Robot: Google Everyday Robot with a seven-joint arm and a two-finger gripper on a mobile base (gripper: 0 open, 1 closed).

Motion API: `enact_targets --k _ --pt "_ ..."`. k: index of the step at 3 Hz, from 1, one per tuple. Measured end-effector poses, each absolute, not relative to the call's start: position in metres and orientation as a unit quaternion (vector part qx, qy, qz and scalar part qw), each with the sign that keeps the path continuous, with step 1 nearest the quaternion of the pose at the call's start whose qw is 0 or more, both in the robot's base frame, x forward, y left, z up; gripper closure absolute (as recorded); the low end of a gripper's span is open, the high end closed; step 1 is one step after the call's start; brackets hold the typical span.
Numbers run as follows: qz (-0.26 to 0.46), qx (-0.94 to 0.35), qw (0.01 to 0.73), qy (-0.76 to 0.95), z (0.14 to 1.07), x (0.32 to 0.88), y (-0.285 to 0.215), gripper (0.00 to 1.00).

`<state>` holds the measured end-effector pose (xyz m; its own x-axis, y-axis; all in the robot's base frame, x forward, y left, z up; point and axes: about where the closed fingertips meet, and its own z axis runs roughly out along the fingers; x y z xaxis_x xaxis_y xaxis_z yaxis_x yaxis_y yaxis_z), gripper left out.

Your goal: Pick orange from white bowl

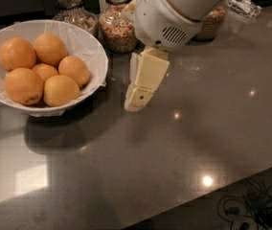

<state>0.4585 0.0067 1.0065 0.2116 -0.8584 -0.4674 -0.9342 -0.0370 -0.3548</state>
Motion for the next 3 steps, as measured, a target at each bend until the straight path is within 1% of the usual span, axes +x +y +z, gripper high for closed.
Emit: enact_targets --k 1,2,3 --pt "0.112 -0.729 0.328 0.591 0.993 0.465 0.071 0.0" --pt "0.142 -0.743 0.346 0.555 0.985 0.467 0.122 0.0" --pt "0.181 -0.743 0.355 0.538 0.966 0.466 0.156 0.0"
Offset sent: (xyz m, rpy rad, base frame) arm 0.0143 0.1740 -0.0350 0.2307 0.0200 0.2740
